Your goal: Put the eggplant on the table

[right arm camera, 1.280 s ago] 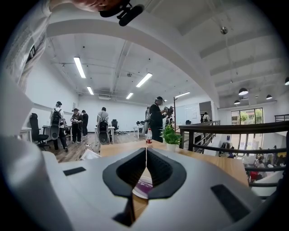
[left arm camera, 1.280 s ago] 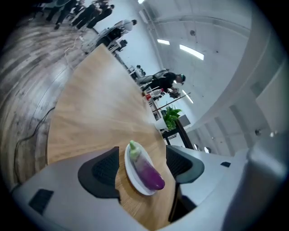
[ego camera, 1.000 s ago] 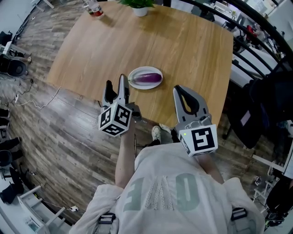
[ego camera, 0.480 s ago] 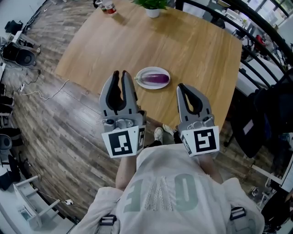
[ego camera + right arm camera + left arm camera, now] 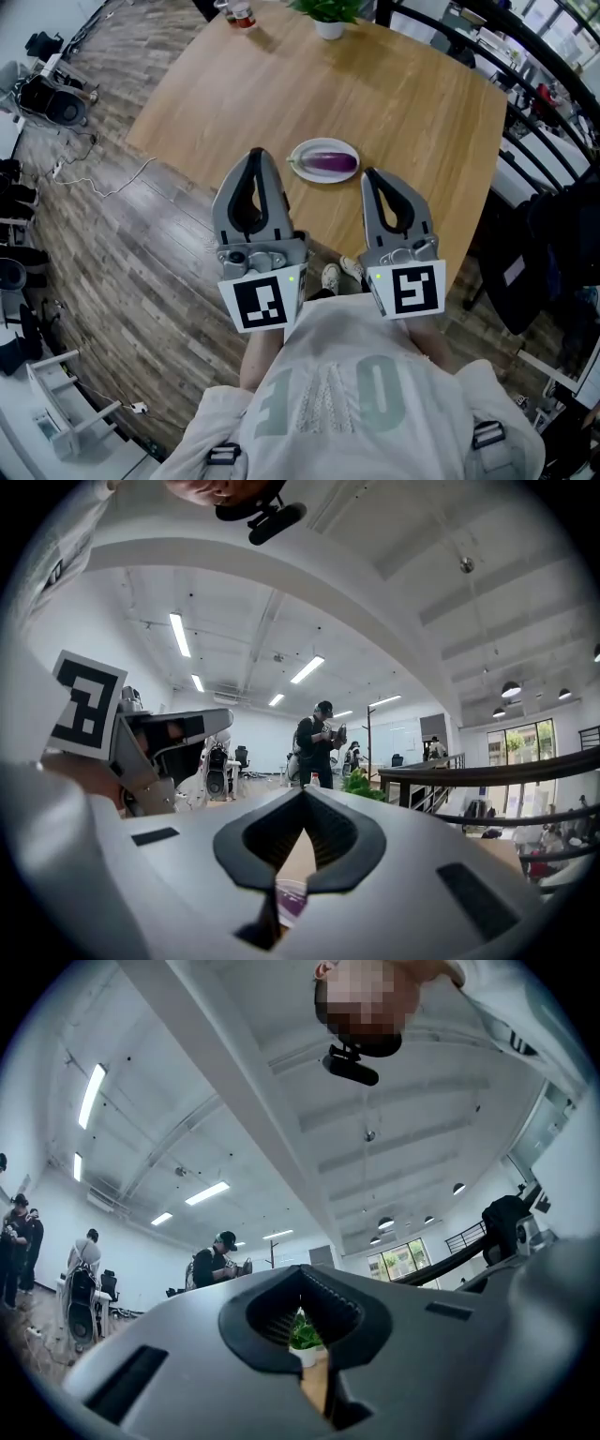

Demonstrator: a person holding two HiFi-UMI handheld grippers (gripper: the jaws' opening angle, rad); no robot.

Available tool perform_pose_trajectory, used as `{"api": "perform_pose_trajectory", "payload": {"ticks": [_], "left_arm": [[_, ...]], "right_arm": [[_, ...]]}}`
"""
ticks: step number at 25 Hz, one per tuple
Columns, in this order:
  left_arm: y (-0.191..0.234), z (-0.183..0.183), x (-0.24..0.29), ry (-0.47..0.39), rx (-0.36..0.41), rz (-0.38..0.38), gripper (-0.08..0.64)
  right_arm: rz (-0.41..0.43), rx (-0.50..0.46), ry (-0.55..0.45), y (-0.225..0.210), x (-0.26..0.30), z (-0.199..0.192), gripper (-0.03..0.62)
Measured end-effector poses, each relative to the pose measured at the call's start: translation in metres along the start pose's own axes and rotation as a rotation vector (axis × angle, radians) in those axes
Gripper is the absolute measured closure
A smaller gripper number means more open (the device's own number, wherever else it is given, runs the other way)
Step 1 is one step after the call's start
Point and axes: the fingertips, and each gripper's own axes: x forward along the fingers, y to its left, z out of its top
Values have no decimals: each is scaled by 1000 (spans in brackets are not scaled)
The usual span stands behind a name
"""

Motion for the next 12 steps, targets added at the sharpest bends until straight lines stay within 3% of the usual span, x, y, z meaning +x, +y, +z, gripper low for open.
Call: {"api": "perform_pose_trajectory", "payload": {"ticks": [12], "left_arm": [[-5,21,2,-67,-63,-36,551]], "right_arm": [[24,-50,-18,8,-7,7,574]]}}
